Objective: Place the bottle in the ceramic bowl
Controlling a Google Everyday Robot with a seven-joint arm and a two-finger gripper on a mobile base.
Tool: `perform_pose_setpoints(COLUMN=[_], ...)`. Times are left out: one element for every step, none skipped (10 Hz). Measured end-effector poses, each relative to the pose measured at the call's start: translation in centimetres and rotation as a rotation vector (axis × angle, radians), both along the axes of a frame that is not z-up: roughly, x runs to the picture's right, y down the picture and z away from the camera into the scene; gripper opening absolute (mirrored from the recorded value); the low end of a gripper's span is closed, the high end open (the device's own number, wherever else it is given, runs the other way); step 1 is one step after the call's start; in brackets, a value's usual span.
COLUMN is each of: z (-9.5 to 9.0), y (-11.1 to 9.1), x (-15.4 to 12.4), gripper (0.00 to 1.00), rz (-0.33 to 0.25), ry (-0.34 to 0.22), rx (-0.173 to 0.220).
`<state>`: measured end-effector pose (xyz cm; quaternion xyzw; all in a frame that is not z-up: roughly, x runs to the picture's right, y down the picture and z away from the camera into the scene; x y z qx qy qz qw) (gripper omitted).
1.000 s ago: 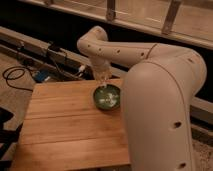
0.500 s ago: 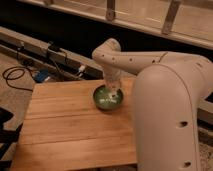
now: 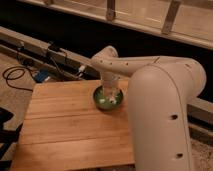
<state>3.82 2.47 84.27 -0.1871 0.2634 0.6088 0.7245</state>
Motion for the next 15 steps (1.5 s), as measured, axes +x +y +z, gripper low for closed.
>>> perform_pose_setpoints(z=[0.0, 0.0, -0.02, -0.01, -0.01, 0.0, 0.0, -0.01, -0.01, -0.01, -0.01, -0.01, -0.01, -0.01, -0.01], y=[0.03, 0.02, 0.02, 0.03, 0.04, 0.04, 0.05, 0.05, 0.06, 0.05, 0.05, 0.05, 0.05, 0.05, 0.05], x=[-0.17, -0.18, 0.04, 0.03, -0.06, -0.18, -0.18, -0.15, -0.11, -0.14, -0.11, -0.08, -0.06, -0.07, -0.07], gripper=[0.02, 0.07, 0.18, 0.3, 0.38, 0.47, 0.6, 0.69, 0.76, 0.8, 0.8, 0.8, 0.8, 0.8, 0.8], rz=[-0.002, -0.002, 0.001, 0.0, 0.0, -0.002, -0.002, -0.002, -0.001, -0.002, -0.001, -0.001, -0.001, -0.001, -0.001], ry=[-0.003, -0.003, -0.001, -0.001, -0.002, -0.003, -0.003, -0.003, -0.002, -0.002, -0.002, -0.002, -0.002, -0.002, -0.002], rx=[-0.001, -0.001, 0.0, -0.001, -0.001, -0.001, -0.001, -0.001, -0.001, -0.001, -0.001, -0.001, -0.001, -0.001, -0.001])
